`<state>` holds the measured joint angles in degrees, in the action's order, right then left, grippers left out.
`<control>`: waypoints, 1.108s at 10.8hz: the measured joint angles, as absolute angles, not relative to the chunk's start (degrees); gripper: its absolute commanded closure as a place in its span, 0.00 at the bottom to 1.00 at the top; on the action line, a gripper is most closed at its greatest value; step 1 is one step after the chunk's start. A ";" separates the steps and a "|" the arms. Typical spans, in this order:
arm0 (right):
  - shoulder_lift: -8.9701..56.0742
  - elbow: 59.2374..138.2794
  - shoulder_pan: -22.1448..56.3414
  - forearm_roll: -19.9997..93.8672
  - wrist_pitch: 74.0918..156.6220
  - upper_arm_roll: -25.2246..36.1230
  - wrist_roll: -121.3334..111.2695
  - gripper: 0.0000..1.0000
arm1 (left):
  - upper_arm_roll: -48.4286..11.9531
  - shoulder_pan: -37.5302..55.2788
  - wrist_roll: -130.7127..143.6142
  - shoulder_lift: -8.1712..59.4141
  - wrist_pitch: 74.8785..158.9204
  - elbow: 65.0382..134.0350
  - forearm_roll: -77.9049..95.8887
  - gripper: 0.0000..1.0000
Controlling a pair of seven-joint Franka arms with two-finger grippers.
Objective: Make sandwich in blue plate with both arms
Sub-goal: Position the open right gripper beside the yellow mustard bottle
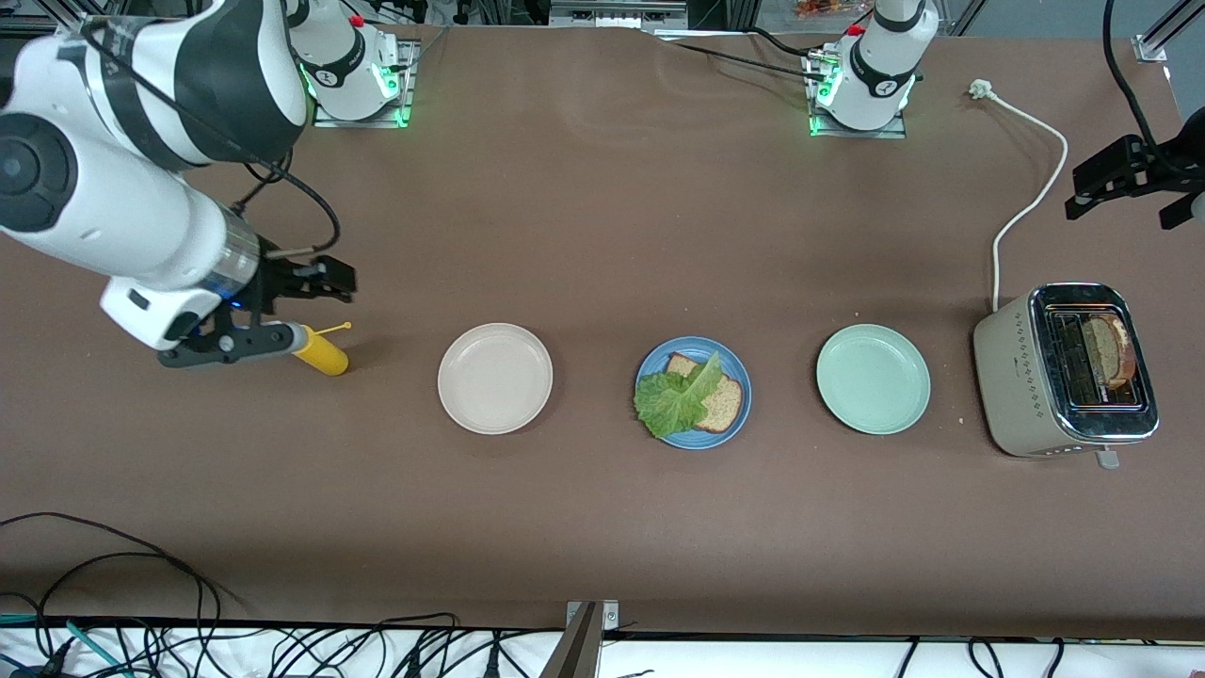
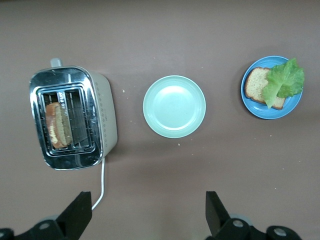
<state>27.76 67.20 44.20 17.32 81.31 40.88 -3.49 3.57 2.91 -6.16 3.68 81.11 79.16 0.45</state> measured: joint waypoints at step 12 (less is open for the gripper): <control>17.36 81.69 44.54 5.69 87.66 42.45 -7.69 0.00 | 3.57 2.43 -6.16 6.11 81.07 79.37 1.30 0.00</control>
